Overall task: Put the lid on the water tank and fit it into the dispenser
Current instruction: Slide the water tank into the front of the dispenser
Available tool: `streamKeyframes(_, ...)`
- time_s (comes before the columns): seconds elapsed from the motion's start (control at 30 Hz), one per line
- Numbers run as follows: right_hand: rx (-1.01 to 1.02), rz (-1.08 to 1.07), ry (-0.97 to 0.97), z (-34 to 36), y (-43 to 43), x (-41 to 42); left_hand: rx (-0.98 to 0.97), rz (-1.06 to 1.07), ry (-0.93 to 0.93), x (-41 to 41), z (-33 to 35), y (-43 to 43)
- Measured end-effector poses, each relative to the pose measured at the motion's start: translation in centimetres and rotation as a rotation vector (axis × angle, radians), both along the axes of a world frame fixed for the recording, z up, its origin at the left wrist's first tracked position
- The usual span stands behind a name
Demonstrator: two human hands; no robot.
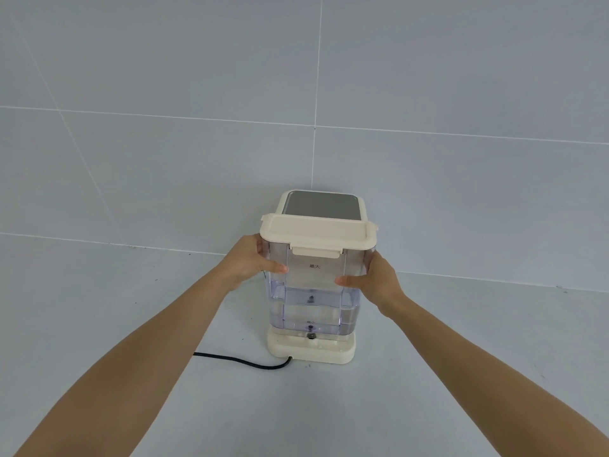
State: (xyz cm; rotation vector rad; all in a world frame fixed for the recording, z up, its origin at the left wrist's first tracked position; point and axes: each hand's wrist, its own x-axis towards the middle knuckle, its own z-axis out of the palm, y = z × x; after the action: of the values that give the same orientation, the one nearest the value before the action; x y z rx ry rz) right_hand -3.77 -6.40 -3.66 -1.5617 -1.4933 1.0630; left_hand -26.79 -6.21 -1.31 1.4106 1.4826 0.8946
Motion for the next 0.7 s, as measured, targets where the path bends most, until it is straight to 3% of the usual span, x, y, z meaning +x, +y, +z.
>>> streamKeyframes(0.7, -0.03, -0.012, -0.051, -1.4, -0.8, 0.0, -0.013, -0.007, 0.021, 0.3, -2.0, -0.4)
